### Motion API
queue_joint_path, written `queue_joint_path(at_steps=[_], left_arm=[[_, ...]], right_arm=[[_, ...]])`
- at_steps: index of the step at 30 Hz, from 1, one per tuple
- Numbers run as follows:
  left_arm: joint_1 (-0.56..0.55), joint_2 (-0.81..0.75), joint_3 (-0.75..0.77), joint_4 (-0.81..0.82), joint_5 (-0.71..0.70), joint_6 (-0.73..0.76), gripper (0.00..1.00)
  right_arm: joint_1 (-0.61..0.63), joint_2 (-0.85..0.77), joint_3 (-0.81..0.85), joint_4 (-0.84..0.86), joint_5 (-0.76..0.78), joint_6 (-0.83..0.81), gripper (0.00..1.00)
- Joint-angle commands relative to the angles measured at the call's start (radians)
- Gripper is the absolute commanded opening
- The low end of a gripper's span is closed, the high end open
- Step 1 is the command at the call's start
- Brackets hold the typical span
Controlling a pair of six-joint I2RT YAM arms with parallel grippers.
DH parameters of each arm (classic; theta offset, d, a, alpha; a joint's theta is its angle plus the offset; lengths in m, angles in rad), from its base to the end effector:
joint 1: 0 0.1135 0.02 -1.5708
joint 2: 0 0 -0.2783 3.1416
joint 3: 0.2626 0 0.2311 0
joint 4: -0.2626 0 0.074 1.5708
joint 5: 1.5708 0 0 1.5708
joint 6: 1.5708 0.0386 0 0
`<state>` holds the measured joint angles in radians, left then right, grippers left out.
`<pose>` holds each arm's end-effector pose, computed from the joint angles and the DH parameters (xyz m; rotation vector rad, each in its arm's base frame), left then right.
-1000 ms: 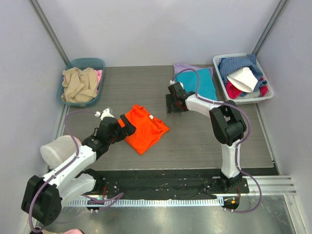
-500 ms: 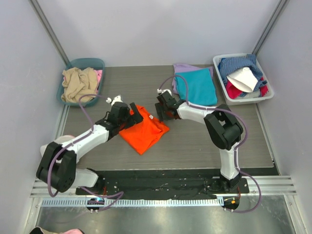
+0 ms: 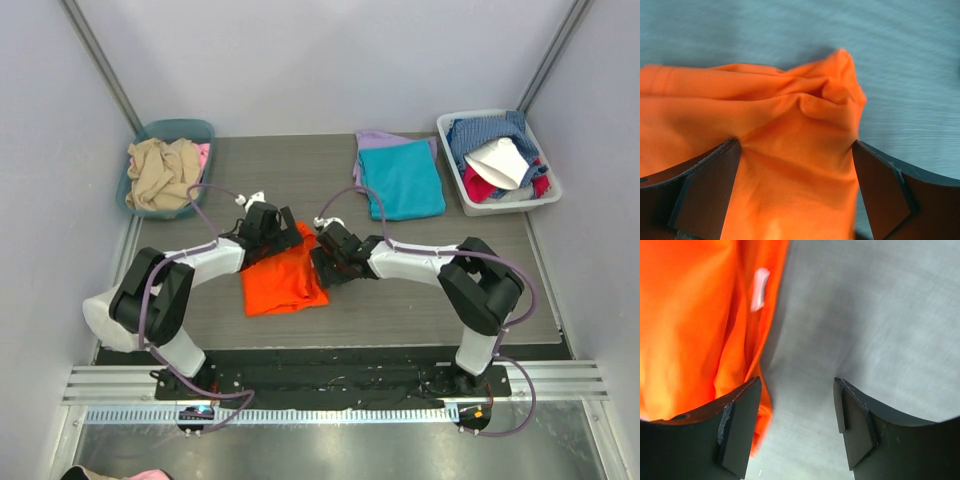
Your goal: Fold and stack the t-shirts
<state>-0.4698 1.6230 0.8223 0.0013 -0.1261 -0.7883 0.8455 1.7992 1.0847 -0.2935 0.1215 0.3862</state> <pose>0.2797 -0.1366 0.1925 -0.4430 2.3689 -0.4526 0.2362 0.2594 0.1887 -0.5468 2.5396 0.3048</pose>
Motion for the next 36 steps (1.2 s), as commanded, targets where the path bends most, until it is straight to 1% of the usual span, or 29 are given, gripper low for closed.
queue_joint_path(at_steps=[1,2,5,6,10,11,14,17,18,19,21,25,29,30,32,33,35,36], left_arm=[[-0.003,0.064,0.057,0.098,0.083,0.0,1.0],[-0.003,0.061,0.063,0.098,0.097,0.0,1.0],[-0.003,0.02,0.078,0.094,0.121,0.004,1.0],[-0.003,-0.014,0.084,0.071,0.121,0.012,1.0],[-0.003,-0.107,0.142,-0.003,0.164,0.046,1.0],[-0.003,-0.124,0.147,-0.036,0.163,0.055,1.0],[-0.004,-0.208,0.135,-0.108,0.155,0.072,1.0],[-0.003,-0.3,0.075,-0.133,0.149,0.063,1.0],[-0.004,-0.323,0.031,-0.136,0.146,0.057,1.0],[-0.004,-0.375,0.008,-0.138,0.141,0.051,1.0],[-0.004,-0.425,-0.059,-0.138,0.134,0.028,1.0],[-0.006,-0.511,-0.141,-0.159,0.103,-0.008,1.0],[-0.02,-0.61,-0.218,-0.184,0.079,-0.068,1.0],[-0.03,-0.629,-0.244,-0.19,0.062,-0.089,1.0],[-0.039,-0.663,-0.267,-0.213,0.046,-0.115,1.0],[-0.052,-0.701,-0.29,-0.219,0.04,-0.139,1.0],[-0.067,-0.739,-0.311,-0.247,0.016,-0.16,1.0],[-0.082,-0.777,-0.327,-0.26,0.008,-0.17,1.0]], right_arm=[[0.01,-0.092,-0.031,-0.082,0.01,0.071,0.68],[0.01,-0.134,-0.026,-0.096,0.067,0.071,0.68],[-0.002,-0.204,-0.014,-0.125,0.148,0.056,0.69],[-0.009,-0.243,-0.014,-0.128,0.156,0.051,0.69],[-0.058,-0.31,-0.02,-0.145,0.222,0.051,0.71],[-0.089,-0.319,-0.025,-0.147,0.231,0.057,0.71],[-0.141,-0.354,-0.051,-0.145,0.218,0.056,0.71],[-0.157,-0.377,-0.077,-0.139,0.23,0.03,0.72],[-0.164,-0.379,-0.084,-0.139,0.23,0.017,0.72],[-0.171,-0.382,-0.088,-0.139,0.228,0.014,0.72],[-0.187,-0.383,-0.095,-0.139,0.219,0.011,0.72],[-0.204,-0.394,-0.1,-0.127,0.187,0.0,0.72],[-0.209,-0.368,-0.079,-0.089,0.095,-0.096,0.72],[-0.212,-0.356,-0.047,-0.082,0.08,-0.112,0.74],[-0.215,-0.315,-0.007,-0.081,0.052,-0.151,0.75],[-0.214,-0.26,0.045,-0.082,0.052,-0.156,0.75],[-0.223,-0.203,0.099,-0.084,0.05,-0.159,0.75],[-0.224,-0.131,0.156,-0.084,0.032,-0.159,0.75]])
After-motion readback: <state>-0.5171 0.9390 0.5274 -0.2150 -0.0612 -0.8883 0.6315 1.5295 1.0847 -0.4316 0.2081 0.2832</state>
